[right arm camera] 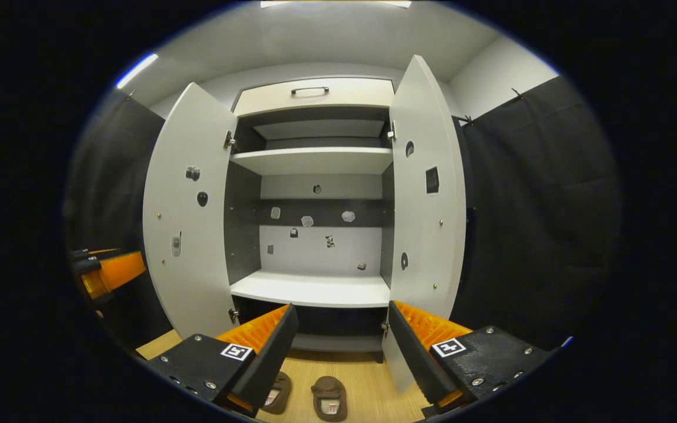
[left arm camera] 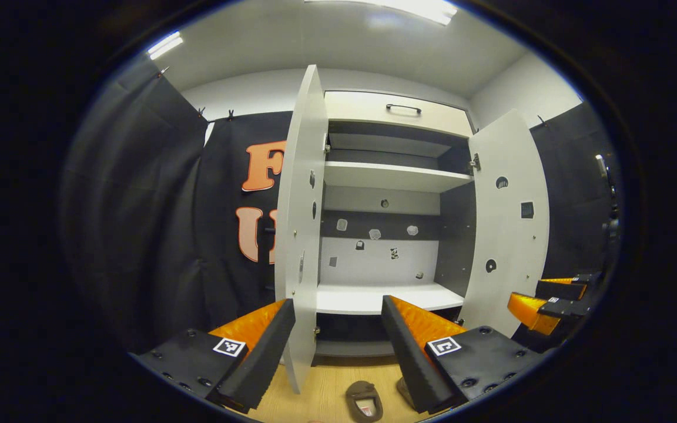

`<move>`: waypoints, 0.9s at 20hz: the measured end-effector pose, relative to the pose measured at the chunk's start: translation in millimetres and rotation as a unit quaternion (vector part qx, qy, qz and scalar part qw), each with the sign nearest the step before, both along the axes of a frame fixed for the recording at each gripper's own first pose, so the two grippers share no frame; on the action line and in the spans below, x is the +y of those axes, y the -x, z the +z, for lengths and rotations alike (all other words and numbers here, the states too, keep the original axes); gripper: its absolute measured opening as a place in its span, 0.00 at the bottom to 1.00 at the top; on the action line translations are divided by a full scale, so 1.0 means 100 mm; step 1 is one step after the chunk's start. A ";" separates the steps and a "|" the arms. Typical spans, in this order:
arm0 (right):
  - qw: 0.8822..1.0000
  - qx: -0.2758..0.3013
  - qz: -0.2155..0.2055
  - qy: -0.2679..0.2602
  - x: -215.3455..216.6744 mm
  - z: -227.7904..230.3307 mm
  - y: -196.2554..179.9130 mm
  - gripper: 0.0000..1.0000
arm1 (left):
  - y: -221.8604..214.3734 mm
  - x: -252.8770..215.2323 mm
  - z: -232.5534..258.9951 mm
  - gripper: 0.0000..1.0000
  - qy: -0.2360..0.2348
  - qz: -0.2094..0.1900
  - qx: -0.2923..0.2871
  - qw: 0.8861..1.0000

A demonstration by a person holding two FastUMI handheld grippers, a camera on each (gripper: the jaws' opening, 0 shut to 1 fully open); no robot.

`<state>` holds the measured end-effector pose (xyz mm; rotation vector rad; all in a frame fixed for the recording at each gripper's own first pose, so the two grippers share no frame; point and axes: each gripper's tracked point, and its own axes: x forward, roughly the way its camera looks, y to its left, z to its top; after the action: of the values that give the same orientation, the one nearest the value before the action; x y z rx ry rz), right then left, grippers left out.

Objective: Grab one shoe with the right hand and put it into the shoe cabinet, grab the other shoe with the left hand and put it into the shoe cabinet; then close the right door with the right hand and the left door with the left hand.

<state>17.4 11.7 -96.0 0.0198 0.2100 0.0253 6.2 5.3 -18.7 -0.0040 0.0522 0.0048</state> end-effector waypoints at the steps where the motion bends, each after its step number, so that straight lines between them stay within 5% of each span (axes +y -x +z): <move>1: 1.000 0.020 0.005 -0.001 0.03 -0.19 -0.01 0.95 | 0.00 0.02 -0.02 0.96 0.000 0.001 0.005 1.000; 7: 0.989 0.148 0.011 0.001 0.11 -1.59 -0.06 0.95 | -0.02 0.17 -0.19 0.96 -0.004 0.019 0.025 0.999; 13: 0.963 0.267 0.001 0.024 0.00 -3.01 0.07 0.95 | 0.04 0.33 -0.28 0.96 -0.016 0.039 0.039 0.998; 18: 0.944 0.329 -0.010 0.038 -0.12 -3.73 0.12 0.93 | 0.06 0.39 -0.38 0.97 -0.026 0.048 0.053 0.997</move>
<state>5.6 -0.3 -469.3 -0.0472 0.8808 -0.0109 0.7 44.6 -56.4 0.0467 0.1572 0.1025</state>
